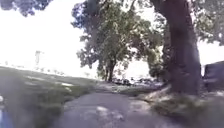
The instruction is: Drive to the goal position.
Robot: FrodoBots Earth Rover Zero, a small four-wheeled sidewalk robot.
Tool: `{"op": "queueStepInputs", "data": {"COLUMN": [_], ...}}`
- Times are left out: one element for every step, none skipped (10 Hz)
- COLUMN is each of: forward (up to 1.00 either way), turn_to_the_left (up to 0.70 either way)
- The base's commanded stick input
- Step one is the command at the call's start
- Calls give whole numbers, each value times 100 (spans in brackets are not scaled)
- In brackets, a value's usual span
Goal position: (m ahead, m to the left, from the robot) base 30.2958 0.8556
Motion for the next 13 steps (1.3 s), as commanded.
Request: {"op": "queueStepInputs", "data": {"forward": [70, 70, 70, 70, 70, 70, 70, 70, 70, 70, 70, 70, 70], "turn_to_the_left": [35, 16, 0, 0, 0, 0, 0, 0, 0, 0, 0, 0, 0]}}
